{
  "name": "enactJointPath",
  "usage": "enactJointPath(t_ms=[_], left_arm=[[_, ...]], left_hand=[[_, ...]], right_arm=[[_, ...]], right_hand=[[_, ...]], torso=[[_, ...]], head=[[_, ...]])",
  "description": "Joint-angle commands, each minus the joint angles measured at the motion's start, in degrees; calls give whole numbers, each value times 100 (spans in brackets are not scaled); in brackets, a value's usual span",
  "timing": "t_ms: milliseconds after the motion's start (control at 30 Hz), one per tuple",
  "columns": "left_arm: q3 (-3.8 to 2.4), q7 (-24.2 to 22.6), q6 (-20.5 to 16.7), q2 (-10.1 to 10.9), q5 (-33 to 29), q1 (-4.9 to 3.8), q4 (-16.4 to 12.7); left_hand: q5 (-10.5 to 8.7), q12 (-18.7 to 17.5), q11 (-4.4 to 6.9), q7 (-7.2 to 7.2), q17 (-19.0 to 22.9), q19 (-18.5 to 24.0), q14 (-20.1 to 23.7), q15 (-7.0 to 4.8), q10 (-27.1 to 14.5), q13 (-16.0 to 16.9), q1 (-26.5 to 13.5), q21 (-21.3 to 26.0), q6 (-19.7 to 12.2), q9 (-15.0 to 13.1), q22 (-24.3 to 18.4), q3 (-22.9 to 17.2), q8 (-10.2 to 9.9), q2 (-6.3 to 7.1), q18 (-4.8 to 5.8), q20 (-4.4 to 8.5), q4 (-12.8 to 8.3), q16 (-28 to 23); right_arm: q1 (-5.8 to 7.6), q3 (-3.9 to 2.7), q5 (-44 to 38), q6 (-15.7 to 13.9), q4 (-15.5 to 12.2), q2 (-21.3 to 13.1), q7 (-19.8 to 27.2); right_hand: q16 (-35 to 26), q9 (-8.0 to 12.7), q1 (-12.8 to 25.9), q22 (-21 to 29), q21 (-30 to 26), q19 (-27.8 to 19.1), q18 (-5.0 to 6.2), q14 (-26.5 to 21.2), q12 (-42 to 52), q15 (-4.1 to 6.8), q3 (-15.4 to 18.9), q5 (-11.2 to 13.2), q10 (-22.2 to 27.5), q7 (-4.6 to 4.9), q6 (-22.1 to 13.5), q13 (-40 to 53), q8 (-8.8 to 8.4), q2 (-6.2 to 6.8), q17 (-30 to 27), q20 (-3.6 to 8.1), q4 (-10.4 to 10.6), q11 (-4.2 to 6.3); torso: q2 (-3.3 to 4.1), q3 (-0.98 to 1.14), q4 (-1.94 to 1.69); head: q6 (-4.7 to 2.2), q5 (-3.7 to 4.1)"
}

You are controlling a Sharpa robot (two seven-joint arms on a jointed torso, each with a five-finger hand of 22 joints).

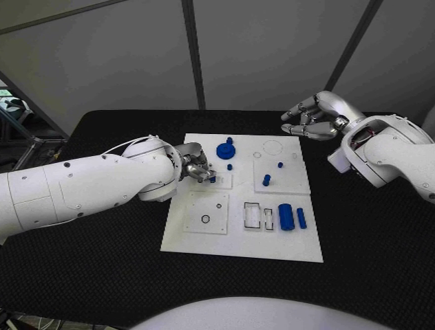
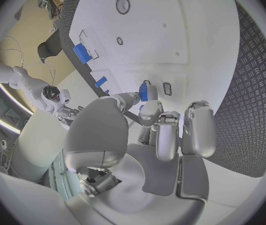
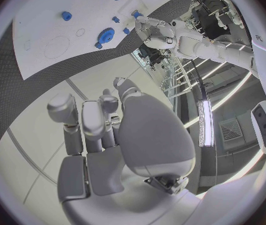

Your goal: Assemble the parts on the task board

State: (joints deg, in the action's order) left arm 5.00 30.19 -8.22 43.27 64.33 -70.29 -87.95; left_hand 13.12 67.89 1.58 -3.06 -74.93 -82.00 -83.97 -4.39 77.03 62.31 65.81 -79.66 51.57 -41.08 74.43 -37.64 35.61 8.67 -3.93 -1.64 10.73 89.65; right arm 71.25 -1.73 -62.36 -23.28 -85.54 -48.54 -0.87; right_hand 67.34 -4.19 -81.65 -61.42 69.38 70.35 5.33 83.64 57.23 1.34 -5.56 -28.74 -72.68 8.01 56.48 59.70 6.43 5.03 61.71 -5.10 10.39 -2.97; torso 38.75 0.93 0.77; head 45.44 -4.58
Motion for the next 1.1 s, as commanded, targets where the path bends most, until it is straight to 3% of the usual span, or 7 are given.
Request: enactJointPath(t_ms=[33,1100], left_arm=[[-3,-6,88,-6,159,-5,1],[-4,36,469,-63,537,-5,21]], left_hand=[[23,20,4,44,-1492,-39,-599,-37,29,-9,-67,-27,10,-7,5,-897,24,-11,44,-1,-879,24],[78,-3,7,48,-1506,-43,-603,-38,18,-43,-76,-32,8,-28,17,-908,43,20,46,1,-945,35]], right_arm=[[10,-4,-33,28,-5,3,13],[10,-4,-35,56,-12,15,2]], right_hand=[[-11,5,0,6,-23,27,113,78,16,0,-45,-28,44,19,37,-3,-29,76,8,3,4,6],[-10,5,9,3,-22,32,112,80,21,0,-60,-52,42,20,38,0,-29,82,15,4,16,5]], torso=[[0,3,3],[-2,2,0]], head=[[3,-1],[34,-5]])
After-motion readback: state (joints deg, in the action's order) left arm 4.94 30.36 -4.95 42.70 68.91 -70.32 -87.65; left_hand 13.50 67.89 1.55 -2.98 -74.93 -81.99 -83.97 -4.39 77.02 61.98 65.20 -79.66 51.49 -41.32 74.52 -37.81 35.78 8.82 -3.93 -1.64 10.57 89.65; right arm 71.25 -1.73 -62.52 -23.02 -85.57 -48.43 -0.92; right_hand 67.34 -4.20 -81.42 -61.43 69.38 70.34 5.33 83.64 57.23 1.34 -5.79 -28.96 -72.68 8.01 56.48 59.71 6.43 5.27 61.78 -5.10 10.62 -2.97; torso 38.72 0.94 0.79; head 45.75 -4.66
